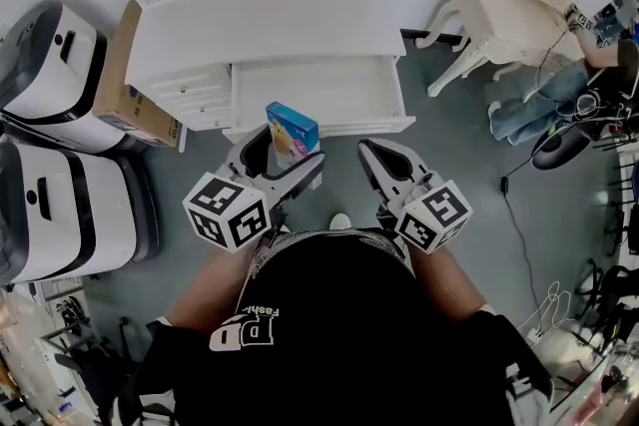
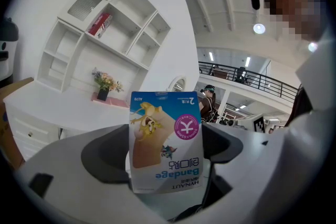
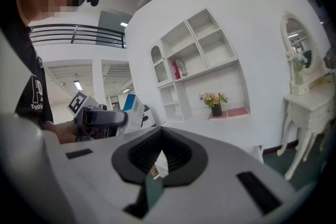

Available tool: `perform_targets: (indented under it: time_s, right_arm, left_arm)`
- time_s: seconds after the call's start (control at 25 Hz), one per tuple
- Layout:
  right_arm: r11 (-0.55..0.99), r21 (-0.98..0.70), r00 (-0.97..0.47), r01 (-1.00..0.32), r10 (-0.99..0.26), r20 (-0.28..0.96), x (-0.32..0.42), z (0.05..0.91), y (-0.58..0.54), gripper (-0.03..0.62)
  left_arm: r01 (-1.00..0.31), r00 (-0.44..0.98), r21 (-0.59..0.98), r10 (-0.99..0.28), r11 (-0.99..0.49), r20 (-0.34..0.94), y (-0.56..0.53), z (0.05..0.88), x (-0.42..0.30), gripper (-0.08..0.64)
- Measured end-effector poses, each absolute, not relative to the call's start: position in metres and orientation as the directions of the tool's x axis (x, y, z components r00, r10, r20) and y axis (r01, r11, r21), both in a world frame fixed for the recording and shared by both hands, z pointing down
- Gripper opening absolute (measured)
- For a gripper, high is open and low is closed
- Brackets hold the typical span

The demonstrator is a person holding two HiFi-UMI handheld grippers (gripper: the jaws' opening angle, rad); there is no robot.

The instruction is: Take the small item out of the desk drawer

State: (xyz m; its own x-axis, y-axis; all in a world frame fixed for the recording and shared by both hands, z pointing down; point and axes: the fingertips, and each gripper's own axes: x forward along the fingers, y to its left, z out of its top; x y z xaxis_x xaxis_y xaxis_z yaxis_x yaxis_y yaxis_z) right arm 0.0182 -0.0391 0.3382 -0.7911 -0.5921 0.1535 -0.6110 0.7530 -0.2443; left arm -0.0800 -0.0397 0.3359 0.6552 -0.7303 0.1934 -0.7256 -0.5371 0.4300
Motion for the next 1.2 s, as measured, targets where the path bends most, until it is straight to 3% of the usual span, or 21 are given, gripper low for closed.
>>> perform_targets:
  time_s: [1.2]
  right_arm:
    - [0.749, -0.268, -0.795, -0.607, -0.582, 0.171, 0.005, 0.346, -0.036, 0.008]
  left_arm:
    - [-0.725, 0.66, 0.43, -0.721, -0.537, 0.211, -0.034, 0.336, -0.088, 0.417]
